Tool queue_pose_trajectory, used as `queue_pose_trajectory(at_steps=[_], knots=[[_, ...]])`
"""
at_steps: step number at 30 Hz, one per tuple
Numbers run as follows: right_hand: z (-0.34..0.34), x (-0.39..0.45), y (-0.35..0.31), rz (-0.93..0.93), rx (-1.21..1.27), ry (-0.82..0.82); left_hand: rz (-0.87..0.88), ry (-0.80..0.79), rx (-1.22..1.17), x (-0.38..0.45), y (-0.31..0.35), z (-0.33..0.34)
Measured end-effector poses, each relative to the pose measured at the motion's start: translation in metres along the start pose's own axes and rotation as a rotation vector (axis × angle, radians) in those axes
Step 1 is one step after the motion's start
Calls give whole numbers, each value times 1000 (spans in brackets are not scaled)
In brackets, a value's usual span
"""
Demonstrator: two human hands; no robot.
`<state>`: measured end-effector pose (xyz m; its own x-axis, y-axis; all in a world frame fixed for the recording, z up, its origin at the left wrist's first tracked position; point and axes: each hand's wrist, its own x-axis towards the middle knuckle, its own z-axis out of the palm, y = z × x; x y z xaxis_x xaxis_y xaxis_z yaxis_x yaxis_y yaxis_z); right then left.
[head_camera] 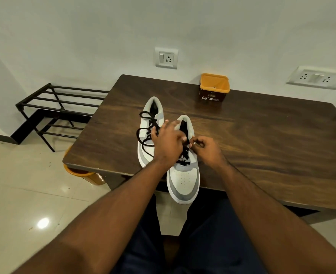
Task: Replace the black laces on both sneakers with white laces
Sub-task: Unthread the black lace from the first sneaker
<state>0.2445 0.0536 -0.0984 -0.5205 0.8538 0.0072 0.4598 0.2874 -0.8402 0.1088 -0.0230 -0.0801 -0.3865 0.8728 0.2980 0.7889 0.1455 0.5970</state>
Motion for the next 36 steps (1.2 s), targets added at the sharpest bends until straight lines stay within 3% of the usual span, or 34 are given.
queue_pose_trajectory(at_steps=[3, 5, 7, 9, 11, 12, 15, 17, 19, 22, 26, 30, 32, 36], knots=[[0, 0, 0, 14, 0, -2, -350, 568, -496, 6, -14, -16], [2, 0, -1, 19, -20, 2, -663, 754, -699, 13, -36, -28], [3, 0, -3, 26, -27, 6, -877, 712, -782, 16, -60, -31], [3, -2, -4, 36, -42, 13, -938, 478, -576, 10, -67, -27], [3, -2, -5, 33, -67, 12, -868, 227, -246, -2, -57, -21], [3, -3, -7, 26, -85, 6, -763, 175, -110, -8, -47, -19], [4, -7, -14, -18, -181, -44, -203, -51, 111, -21, -21, -12], [6, -10, -21, -46, -249, -90, 16, -269, 197, -25, -17, -5], [10, -12, -27, -28, -231, -96, 36, -338, 235, -27, -20, 1], [15, -11, -26, 15, -122, -37, 7, -276, 199, -28, -26, 2], [23, -17, -17, 154, 365, 97, -38, -190, 125, -33, -34, 3], [38, -29, -7, 216, 616, 291, -65, -123, 94, -41, -41, 9], [41, -33, -6, 201, 583, 323, -85, -105, 78, -46, -41, 12], [29, -34, -9, -92, 43, 253, -103, -128, 74, -50, -40, 15]])
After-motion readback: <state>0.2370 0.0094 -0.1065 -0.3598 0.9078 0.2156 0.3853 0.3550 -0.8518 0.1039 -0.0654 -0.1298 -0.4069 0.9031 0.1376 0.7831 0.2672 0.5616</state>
